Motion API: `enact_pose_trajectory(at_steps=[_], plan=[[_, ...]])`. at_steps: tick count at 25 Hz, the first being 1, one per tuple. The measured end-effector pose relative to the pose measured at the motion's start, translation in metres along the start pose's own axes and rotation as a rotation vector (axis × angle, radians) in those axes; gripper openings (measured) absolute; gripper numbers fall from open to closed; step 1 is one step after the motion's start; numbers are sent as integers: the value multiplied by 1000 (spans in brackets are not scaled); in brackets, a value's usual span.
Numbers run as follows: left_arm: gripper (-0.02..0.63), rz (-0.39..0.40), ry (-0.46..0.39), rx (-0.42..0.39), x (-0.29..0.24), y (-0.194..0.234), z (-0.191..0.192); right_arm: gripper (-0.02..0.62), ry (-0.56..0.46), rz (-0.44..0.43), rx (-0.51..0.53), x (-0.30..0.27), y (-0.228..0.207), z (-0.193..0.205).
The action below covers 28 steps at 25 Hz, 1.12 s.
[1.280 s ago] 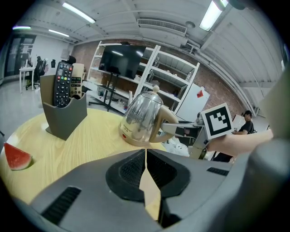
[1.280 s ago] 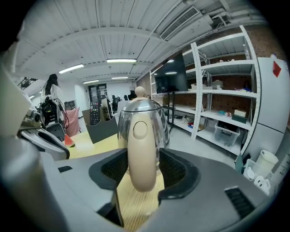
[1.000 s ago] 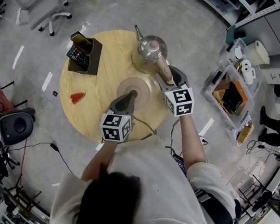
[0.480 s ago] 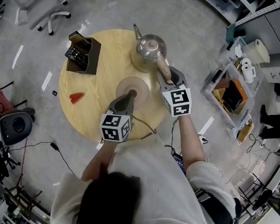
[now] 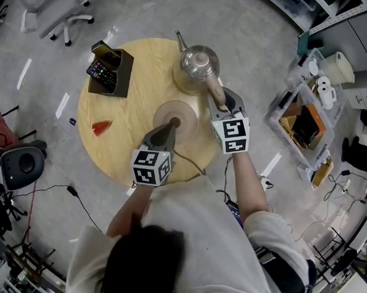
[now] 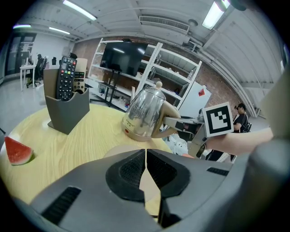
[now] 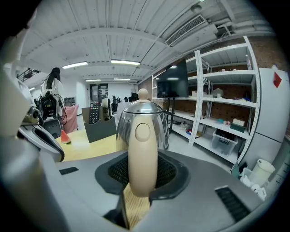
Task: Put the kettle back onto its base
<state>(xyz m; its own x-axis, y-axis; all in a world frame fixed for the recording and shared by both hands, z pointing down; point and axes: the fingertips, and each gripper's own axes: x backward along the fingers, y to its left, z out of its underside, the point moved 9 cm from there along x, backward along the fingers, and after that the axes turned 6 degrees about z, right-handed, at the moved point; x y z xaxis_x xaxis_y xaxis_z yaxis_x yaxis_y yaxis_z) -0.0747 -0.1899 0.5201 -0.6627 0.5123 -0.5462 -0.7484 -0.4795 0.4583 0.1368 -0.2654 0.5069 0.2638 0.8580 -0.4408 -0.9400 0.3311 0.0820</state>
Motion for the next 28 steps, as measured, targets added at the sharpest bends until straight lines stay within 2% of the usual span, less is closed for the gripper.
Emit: enact_pose_trajectory(at_steps=[13,28], plan=[[35,-13,4,56,10,4,5,107,-50,45,-79,8,7,-6],[35,-13,-7,23,18,-2,5,106,-104,78,-114,37,9,-16]])
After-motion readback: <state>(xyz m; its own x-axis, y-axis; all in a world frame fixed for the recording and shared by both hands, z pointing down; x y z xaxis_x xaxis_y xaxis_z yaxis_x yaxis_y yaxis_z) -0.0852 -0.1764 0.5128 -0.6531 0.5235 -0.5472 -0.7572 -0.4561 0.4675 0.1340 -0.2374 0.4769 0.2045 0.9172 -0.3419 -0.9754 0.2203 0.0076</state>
